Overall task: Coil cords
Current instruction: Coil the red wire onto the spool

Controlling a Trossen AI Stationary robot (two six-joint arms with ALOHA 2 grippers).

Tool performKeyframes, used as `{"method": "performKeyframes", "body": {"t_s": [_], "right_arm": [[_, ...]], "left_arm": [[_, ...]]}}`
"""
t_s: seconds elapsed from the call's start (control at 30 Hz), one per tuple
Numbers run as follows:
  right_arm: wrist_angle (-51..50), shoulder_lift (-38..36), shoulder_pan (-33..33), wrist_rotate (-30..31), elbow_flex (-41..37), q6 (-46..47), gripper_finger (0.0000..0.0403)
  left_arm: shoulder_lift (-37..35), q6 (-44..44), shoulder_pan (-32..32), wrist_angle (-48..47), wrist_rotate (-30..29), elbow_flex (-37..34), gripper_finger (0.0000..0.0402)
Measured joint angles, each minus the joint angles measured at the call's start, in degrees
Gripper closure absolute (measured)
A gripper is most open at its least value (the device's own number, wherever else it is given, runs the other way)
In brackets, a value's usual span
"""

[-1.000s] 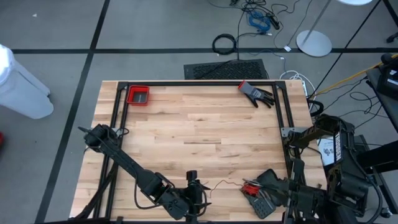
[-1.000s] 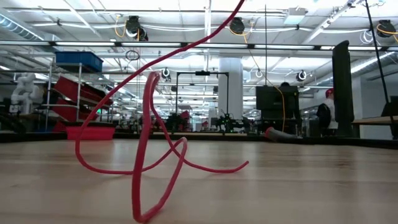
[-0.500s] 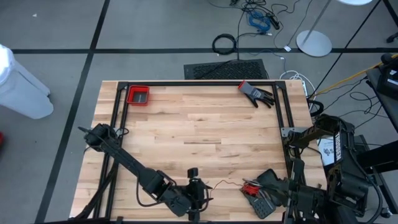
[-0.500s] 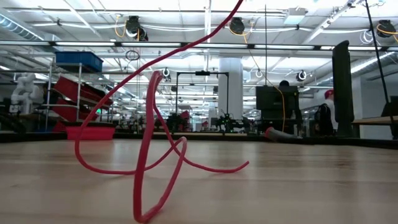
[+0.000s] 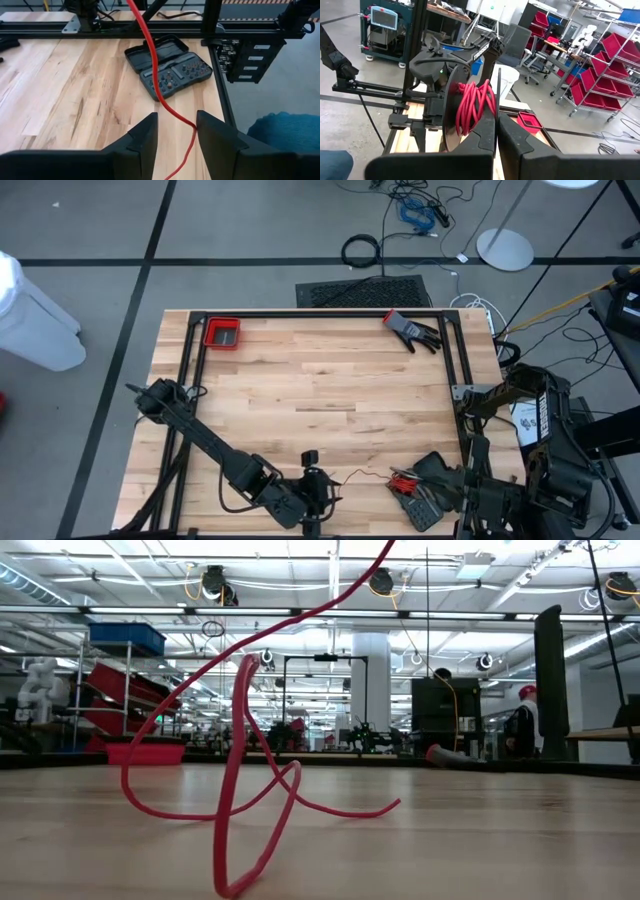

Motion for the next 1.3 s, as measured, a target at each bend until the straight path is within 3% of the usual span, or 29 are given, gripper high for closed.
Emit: {"method": "performKeyframes", "body": {"t_s": [0.6, 0.8, 1.2, 1.3], "right_arm": [[0.00, 0.00, 0.00, 0.00, 0.00, 0.00, 0.0403], [0.00, 0.00, 0.00, -0.01, 0.00, 0.00, 0.0403], [0.02, 0.00, 0.00, 0.00, 0.00, 0.00, 0.0403], [0.00, 0.00, 0.00, 0.00, 0.00, 0.00, 0.0403]], "left_arm": [[0.00, 0.53, 0.00, -0.04, -0.12, 0.00, 0.0261], [0.00, 1.78, 0.00, -0.05, -3.62, 0.00, 0.0265], [0.00, 3.27, -0.02, -0.04, -3.77, 0.00, 0.0389], [-0.18, 3.43, -0.02, -0.05, -3.76, 0.00, 0.0394]]}}
